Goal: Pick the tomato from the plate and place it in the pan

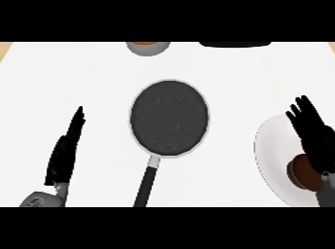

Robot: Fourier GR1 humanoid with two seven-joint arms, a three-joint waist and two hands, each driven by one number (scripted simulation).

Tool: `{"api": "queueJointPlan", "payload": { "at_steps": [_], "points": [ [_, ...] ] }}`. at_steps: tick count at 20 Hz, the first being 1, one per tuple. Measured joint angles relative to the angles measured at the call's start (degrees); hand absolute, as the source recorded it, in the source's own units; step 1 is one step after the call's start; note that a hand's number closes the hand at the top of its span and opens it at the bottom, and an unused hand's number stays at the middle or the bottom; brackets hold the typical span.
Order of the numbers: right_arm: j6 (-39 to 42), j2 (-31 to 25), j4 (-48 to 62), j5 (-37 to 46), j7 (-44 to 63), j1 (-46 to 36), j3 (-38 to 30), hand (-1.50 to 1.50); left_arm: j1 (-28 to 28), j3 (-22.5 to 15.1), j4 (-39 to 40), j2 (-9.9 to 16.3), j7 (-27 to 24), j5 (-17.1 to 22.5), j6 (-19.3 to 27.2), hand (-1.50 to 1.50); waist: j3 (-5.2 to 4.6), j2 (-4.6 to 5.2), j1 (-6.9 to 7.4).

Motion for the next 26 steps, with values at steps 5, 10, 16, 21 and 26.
{"api": "queueJointPlan", "payload": {
  "at_steps": [5, 10, 16, 21, 26],
  "points": [
    [13.58, -3.77, -3.3, -4.99, -4.06, -5.0, -0.3, -1.5, -0.52, 3.31, 1.33, 4.12, 4.4, 0.53, -0.65, 0.0, -0.43, -1.0, 0.83],
    [13.29, -10.49, -4.89, 0.1, -11.15, -7.14, -6.78, 1.5, 0.24, 5.89, 3.15, 6.87, 7.91, 1.48, -0.84, 0.0, -0.87, -1.65, -0.78],
    [24.21, -10.2, 6.5, -5.78, -27.5, -2.61, -16.58, -1.5, -1.37, 8.39, 3.04, 10.41, 14.02, 3.36, -3.59, 0.0, -0.65, -1.13, -0.05],
    [33.47, -16.61, 12.47, -1.16, -37.19, -0.35, -19.47, -1.5, -2.14, 9.52, 2.95, 11.37, 16.03, 3.9, -5.3, 0.0, -0.72, -1.11, 0.35],
    [32.8, -24.63, 9.89, 5.96, -37.05, 1.08, -19.94, -1.5, -1.96, 10.05, 3.05, 11.45, 16.36, 3.7, -5.8, 0.0, -0.85, -1.23, 0.2]
  ]
}}
